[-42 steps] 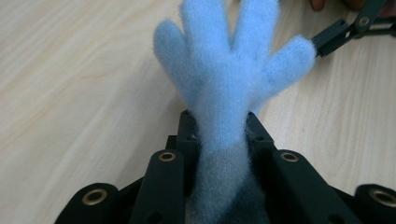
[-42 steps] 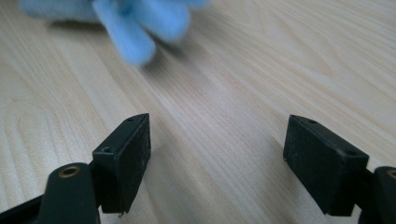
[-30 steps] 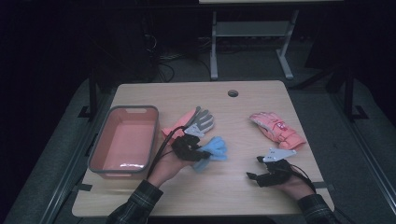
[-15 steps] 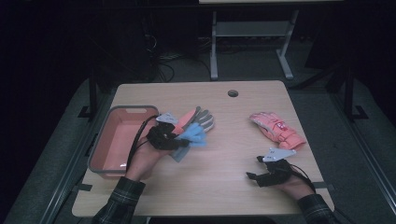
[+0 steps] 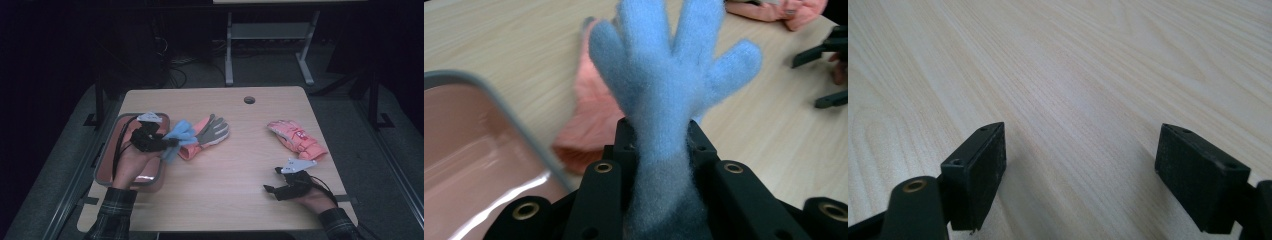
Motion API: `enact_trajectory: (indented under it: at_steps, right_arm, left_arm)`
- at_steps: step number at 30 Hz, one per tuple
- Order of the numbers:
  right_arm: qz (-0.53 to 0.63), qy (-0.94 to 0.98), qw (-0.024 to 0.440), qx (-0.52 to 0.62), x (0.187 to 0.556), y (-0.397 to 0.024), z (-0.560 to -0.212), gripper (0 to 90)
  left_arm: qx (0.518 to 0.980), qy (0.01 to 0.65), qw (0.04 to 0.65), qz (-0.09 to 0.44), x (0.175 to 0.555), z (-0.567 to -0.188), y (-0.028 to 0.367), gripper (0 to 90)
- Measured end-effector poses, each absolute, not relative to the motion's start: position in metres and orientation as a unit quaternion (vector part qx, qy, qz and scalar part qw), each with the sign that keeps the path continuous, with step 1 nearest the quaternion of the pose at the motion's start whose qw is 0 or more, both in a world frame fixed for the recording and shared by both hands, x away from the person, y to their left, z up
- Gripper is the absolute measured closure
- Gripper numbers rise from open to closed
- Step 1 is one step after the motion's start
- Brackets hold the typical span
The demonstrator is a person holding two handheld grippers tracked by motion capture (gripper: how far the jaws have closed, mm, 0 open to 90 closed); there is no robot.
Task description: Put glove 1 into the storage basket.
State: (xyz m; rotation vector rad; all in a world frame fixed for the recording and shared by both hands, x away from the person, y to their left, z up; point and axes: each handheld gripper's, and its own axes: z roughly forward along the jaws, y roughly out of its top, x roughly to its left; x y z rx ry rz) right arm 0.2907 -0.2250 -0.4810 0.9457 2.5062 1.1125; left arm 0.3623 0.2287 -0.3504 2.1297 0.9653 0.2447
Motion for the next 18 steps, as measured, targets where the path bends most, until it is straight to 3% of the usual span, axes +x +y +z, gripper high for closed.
enact_trajectory:
  at_steps: [11, 18]
  right_arm:
    - [0.381, 0.858, 0.122, 0.322, 0.291, -0.225, -0.481, 20.0]
    - [0.382, 0.858, 0.122, 0.322, 0.291, -0.225, -0.481, 19.4]
  left_arm:
    - [0.806, 0.445, 0.367, 0.134, 0.371, -0.358, 0.282, 73.4]
    - [0.791, 0.487, 0.345, 0.133, 0.385, -0.382, 0.303, 72.9]
